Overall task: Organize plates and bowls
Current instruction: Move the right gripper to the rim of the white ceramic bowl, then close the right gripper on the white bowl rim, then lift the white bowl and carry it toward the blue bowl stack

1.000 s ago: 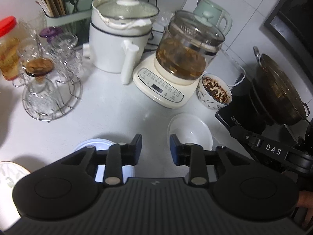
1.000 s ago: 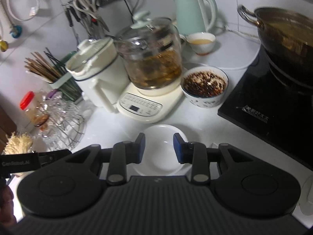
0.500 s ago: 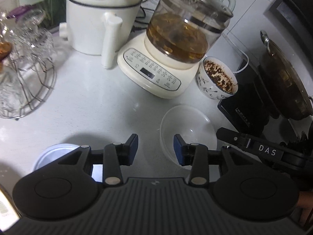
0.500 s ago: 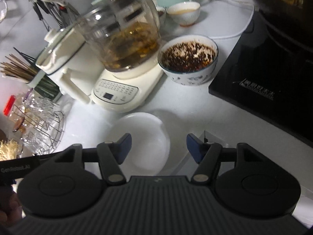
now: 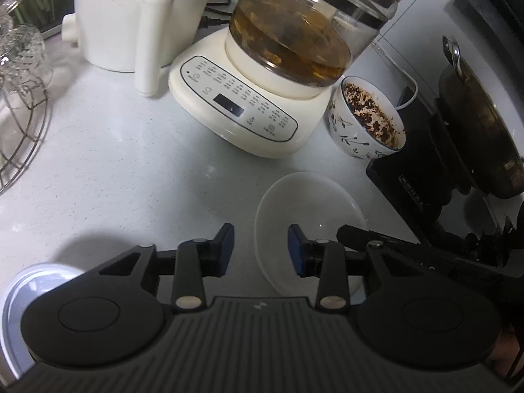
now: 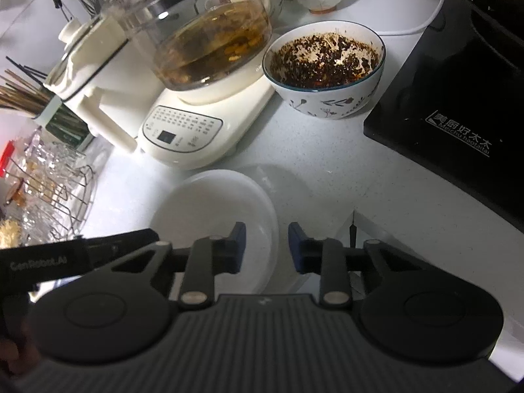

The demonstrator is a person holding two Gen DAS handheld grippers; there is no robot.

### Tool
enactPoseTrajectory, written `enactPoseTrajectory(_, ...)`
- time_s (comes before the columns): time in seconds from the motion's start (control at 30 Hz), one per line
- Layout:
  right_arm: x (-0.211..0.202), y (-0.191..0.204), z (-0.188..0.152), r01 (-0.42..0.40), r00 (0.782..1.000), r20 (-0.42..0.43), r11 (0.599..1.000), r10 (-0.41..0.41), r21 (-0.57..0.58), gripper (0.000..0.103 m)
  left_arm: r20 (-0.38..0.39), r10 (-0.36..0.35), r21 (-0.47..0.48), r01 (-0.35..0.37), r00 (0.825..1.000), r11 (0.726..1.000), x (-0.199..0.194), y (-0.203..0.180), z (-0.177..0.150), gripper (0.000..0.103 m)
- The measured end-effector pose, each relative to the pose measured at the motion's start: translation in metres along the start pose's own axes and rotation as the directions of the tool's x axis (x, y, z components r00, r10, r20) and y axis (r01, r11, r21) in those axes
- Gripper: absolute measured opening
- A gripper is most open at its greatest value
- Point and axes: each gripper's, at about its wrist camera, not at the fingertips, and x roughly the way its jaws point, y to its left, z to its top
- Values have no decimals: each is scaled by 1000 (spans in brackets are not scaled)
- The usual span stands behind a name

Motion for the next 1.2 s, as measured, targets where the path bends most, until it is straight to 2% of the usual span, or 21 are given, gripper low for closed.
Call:
enactPoseTrajectory(0.2,7,-4,-5,-14,1000,0,1000,14,-1,12,5,-16,20,16,1000,1000,12,0,-4,15)
enactPoseTrajectory(0.27,7,-3,-6,-16,1000,8,1000,16,-4,10,10,-15,24,15,1000,1000,14,0,-6,14)
enactPoseTrajectory(0.5,-2,-1,-7,-33,999,10,999,33,0,10,16,-22,12,22,1000,1000,1,0,-9,13)
enactPoseTrajectory(1.07,-67,43,13,-103,995,1,993,104,-48,10,45,15,-44,-13,999,999,-92,-9,-9,14)
enactPoseTrajectory(1.2,-76,54,15,-111,993,25,991,113,-73,11,63,19,-16,-19,998,1000,-108,-8,-13,14)
